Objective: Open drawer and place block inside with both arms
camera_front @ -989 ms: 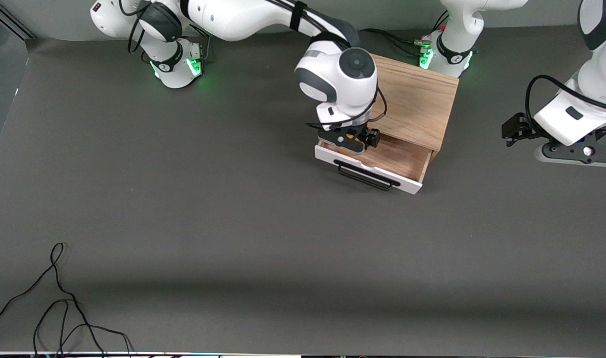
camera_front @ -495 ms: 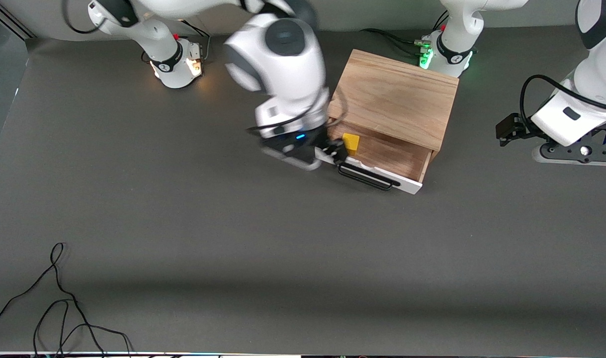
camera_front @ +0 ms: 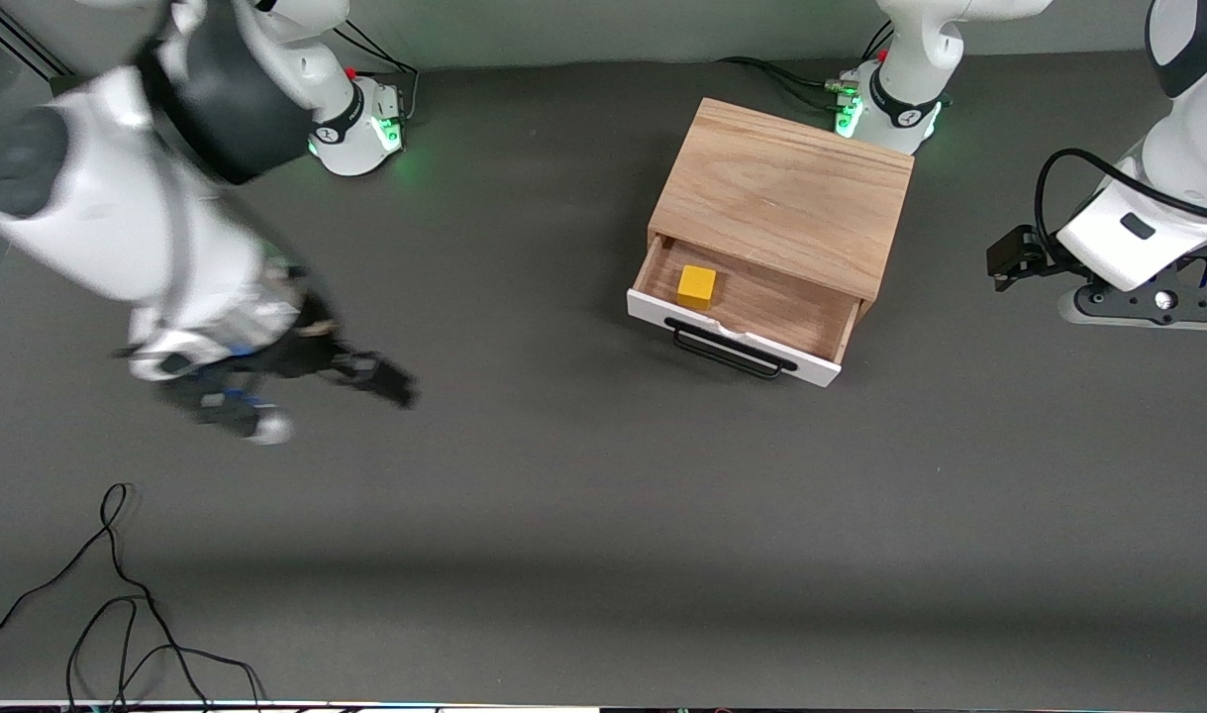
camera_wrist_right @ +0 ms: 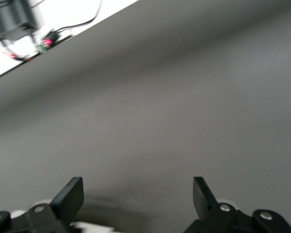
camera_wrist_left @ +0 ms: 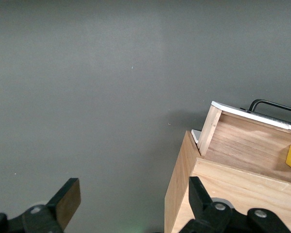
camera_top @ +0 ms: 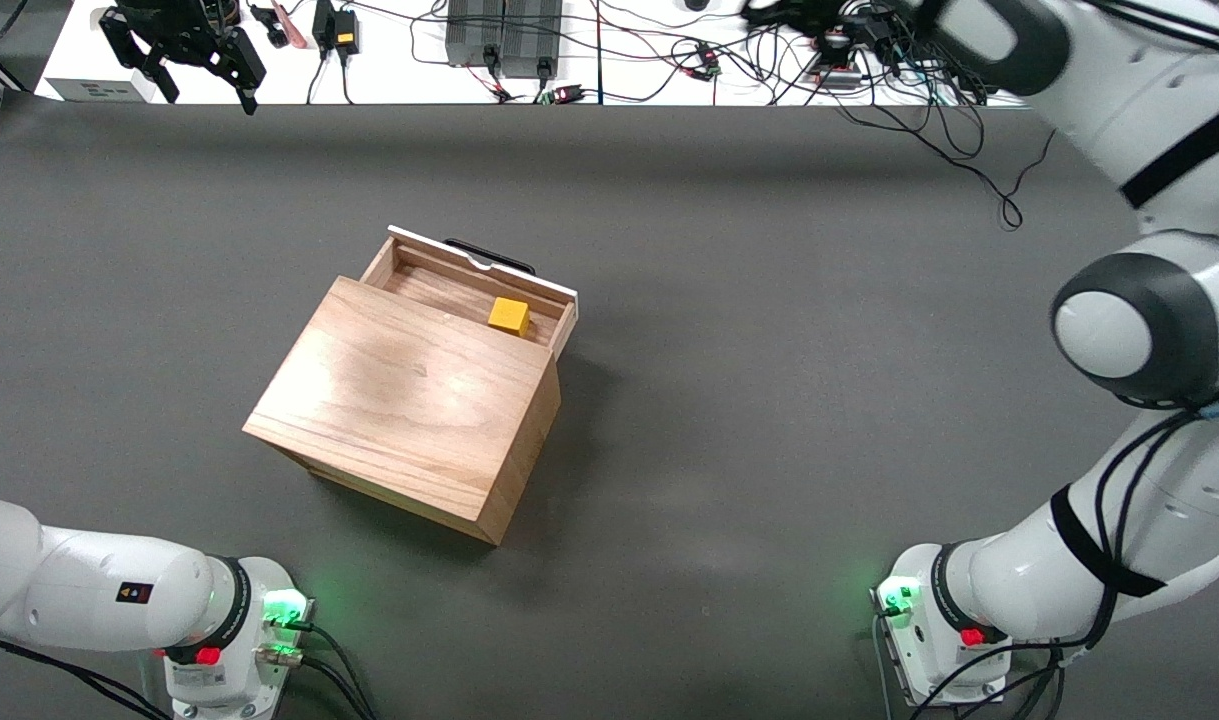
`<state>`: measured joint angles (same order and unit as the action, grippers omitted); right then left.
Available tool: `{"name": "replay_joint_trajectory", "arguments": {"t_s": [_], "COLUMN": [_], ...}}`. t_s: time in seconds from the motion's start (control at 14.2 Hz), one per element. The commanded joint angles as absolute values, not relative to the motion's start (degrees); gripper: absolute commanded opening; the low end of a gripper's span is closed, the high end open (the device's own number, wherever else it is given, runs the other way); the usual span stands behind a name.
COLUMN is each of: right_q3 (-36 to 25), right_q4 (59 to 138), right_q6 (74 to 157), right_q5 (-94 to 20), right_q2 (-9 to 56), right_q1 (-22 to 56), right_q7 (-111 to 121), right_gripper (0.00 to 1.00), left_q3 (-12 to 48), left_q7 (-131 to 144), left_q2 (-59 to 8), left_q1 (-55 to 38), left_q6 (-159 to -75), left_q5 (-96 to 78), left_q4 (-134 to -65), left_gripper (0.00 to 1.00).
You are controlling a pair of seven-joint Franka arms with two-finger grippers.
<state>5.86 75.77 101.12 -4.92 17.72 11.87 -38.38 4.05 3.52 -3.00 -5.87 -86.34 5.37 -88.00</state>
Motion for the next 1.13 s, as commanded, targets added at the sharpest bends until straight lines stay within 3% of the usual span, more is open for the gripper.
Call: {"name": "replay_joint_trajectory", "arguments": {"t_s": [0.0,0.21,0.42,1.06], "right_q3": [-2.8,-9.6,-12.4,-12.8], "right_q4": [91.3,98.6,98.2,96.6], "right_q6": [103.0,106.0,105.9,105.5], "right_q5": [-5.5,-3.4,-3.0,-3.1], "right_q2": [7.0,2.6,3.1,4.9], "right_q1": [12.7,12.8,12.6,12.8], "right_q7": [-26.4,-19.5,-14.7,-11.0], "right_gripper": [1.0,1.0,1.0,1.0], "left_q3": [3.8,3.8,3.9,3.9], "left_q7": [4.4,4.4,4.4,4.2], "left_q2": [-2.5,-2.6,-2.6,-2.6], "left_q1": [-6.2,-6.2,-6.3,-6.2], "left_q6": [-85.8,-85.8,-85.8,-85.9], "left_q5": [4.9,4.9,4.9,4.9], "left_q4": [-87.9,-87.9,-87.9,-87.9], "left_gripper": [0.99,0.99,0.99,0.99]}}
